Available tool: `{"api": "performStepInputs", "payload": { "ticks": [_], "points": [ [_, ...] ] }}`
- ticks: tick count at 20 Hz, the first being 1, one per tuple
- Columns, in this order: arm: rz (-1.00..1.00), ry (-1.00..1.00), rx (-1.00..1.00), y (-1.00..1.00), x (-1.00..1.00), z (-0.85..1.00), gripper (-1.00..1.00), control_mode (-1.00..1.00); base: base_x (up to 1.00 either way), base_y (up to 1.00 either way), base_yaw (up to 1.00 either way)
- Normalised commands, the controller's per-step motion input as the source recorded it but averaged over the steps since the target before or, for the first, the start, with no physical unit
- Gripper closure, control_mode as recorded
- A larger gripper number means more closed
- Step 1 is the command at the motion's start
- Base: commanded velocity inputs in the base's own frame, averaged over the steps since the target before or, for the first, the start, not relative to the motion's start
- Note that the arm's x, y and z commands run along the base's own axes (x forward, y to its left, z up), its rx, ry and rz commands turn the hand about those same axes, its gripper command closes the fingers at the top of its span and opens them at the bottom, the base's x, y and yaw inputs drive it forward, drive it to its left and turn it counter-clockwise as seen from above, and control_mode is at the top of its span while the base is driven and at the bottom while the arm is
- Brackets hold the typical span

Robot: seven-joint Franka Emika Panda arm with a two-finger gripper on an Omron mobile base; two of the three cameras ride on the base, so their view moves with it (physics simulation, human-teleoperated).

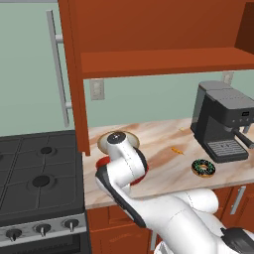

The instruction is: Pick both bowls and place them on the counter. Then place the shrimp in one bowl and place the donut in the other bowl.

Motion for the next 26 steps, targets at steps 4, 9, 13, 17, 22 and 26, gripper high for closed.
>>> {"api": "performStepInputs", "payload": {
  "ticks": [4, 9, 13, 17, 22, 26],
  "points": [
    [0.00, 0.01, 0.00, 0.00, 0.02, -0.26, 1.00, -1.00, 0.00, 0.00, 0.00],
    [-0.01, 0.03, 0.00, -0.07, -0.07, -0.26, 1.00, -1.00, 0.00, 0.00, 0.00],
    [0.00, 0.01, 0.00, -0.12, 0.01, -0.17, 1.00, -1.00, 0.00, 0.00, 0.00],
    [0.00, 0.00, 0.00, -0.10, 0.09, -0.11, 1.00, -1.00, 0.00, 0.00, 0.00],
    [0.00, 0.00, 0.00, -0.08, 0.05, -0.07, 1.00, -1.00, 0.00, 0.00, 0.00],
    [0.00, 0.00, 0.00, -0.11, 0.00, -0.09, 1.00, -1.00, 0.00, 0.00, 0.00]
  ]
}}
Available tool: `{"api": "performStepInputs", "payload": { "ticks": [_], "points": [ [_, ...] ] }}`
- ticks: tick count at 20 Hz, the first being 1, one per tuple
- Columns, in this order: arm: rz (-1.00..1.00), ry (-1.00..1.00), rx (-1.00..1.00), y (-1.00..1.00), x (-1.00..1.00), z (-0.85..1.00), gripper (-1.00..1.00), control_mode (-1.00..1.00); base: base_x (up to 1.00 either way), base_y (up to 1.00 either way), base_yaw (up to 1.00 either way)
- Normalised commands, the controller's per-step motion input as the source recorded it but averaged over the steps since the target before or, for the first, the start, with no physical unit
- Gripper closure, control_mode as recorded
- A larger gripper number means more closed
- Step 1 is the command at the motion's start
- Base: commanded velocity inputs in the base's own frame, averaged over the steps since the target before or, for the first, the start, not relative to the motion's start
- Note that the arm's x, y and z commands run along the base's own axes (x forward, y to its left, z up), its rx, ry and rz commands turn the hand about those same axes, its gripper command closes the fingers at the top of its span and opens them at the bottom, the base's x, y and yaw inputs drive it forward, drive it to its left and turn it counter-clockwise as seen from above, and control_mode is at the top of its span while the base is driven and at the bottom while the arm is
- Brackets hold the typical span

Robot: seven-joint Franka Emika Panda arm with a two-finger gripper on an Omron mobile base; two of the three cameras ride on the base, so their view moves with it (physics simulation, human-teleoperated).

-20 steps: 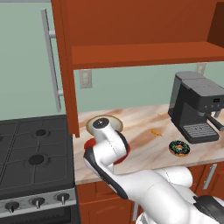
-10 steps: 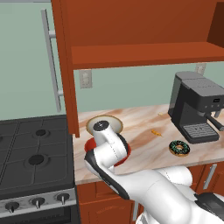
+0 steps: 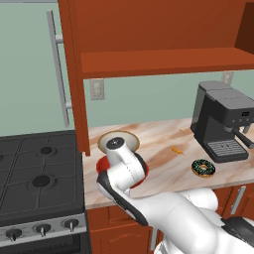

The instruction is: Pick both bowls and place them on the counter. Then place the shrimp in one bowl and place the donut in the other bowl.

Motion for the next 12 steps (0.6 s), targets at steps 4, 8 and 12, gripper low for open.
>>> {"api": "performStepInputs", "payload": {
  "ticks": [4, 8, 12],
  "points": [
    [0.00, 0.00, 0.00, -0.09, 0.00, -0.13, 1.00, -1.00, 0.00, 0.00, 0.00],
    [0.00, 0.00, 0.00, -0.02, 0.00, -0.10, 1.00, -1.00, 0.00, 0.00, 0.00],
    [0.00, 0.00, 0.00, -0.01, 0.00, -0.08, -1.00, -1.00, 0.00, 0.00, 0.00]
  ]
}}
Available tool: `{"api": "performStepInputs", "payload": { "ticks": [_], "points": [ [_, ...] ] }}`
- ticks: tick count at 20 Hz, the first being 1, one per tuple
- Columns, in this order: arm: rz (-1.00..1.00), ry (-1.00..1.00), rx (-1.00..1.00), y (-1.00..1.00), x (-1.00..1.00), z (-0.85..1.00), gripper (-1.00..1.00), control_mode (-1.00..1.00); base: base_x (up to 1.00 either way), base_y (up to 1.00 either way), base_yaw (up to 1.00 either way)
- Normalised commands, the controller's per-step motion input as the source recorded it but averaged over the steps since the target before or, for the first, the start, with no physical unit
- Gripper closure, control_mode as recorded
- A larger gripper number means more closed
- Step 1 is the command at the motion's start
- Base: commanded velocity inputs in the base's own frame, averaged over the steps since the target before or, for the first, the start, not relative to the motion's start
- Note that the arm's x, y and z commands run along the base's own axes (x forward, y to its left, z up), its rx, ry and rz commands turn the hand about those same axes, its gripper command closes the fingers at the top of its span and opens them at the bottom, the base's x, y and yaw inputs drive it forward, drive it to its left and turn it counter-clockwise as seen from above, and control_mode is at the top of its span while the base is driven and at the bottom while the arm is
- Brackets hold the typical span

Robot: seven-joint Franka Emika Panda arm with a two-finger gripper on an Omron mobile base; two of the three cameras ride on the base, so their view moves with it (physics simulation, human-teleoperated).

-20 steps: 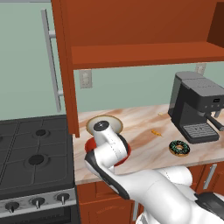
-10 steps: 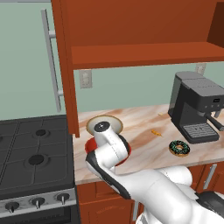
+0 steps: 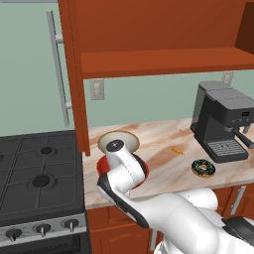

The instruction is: Pick both bowls and place them on the counter. Then place the shrimp in one bowl and place the donut in the other bowl.

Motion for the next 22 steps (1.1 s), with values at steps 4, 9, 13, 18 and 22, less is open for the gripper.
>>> {"api": "performStepInputs", "payload": {
  "ticks": [4, 9, 13, 18, 22],
  "points": [
    [0.00, 0.00, 0.00, 0.00, 0.01, 0.00, -1.00, -1.00, 0.00, 0.00, 0.00],
    [0.00, 0.00, 0.00, 0.00, -0.01, 0.01, -1.00, -1.00, 0.00, 0.00, 0.00],
    [0.00, -0.01, 0.00, 0.00, -0.06, 0.12, -1.00, -1.00, 0.00, 0.00, 0.00],
    [0.00, 0.00, 0.00, 0.00, -0.16, 0.20, -1.00, -1.00, 0.00, 0.00, 0.00],
    [0.00, -0.07, 0.00, -0.11, -0.27, 0.33, -1.00, -1.00, 0.00, 0.00, 0.00]
  ]
}}
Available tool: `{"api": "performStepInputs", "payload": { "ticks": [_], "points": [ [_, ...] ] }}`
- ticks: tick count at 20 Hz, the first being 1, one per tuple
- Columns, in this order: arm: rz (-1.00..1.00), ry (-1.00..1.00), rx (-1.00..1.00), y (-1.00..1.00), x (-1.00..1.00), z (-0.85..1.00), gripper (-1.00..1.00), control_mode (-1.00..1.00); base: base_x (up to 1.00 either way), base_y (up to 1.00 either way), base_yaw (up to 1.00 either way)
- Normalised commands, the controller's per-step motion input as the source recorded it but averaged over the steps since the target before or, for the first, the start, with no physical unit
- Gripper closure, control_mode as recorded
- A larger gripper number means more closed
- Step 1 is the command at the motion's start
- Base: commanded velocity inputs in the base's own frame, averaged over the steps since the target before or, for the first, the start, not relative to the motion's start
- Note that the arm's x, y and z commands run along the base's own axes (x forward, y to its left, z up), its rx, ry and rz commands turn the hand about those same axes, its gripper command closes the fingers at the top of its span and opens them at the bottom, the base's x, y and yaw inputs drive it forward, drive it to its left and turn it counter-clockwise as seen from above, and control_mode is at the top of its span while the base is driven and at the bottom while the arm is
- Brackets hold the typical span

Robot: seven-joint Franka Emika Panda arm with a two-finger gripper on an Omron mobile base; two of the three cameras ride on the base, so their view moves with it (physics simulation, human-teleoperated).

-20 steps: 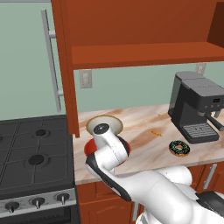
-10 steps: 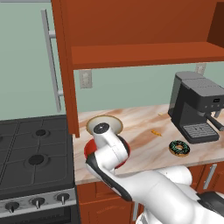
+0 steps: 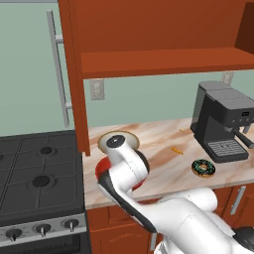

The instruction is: Pick both bowls and place them on the counter. Then place the shrimp in one bowl and place the donut in the other bowl.

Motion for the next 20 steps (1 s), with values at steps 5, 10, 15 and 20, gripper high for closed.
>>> {"api": "performStepInputs", "payload": {
  "ticks": [5, 10, 15, 20],
  "points": [
    [0.00, -0.11, 0.00, -0.28, -0.25, 0.35, -1.00, -1.00, 0.00, 0.00, 0.00],
    [-0.02, -0.09, 0.00, -0.35, -0.17, 0.35, -1.00, -1.00, 0.00, 0.00, 0.00],
    [-0.03, -0.08, 0.02, -0.38, -0.04, 0.37, -1.00, -1.00, 0.00, 0.00, 0.00],
    [-0.01, -0.06, 0.07, -0.35, 0.01, 0.35, -1.00, -1.00, 0.00, 0.00, 0.00]
  ]
}}
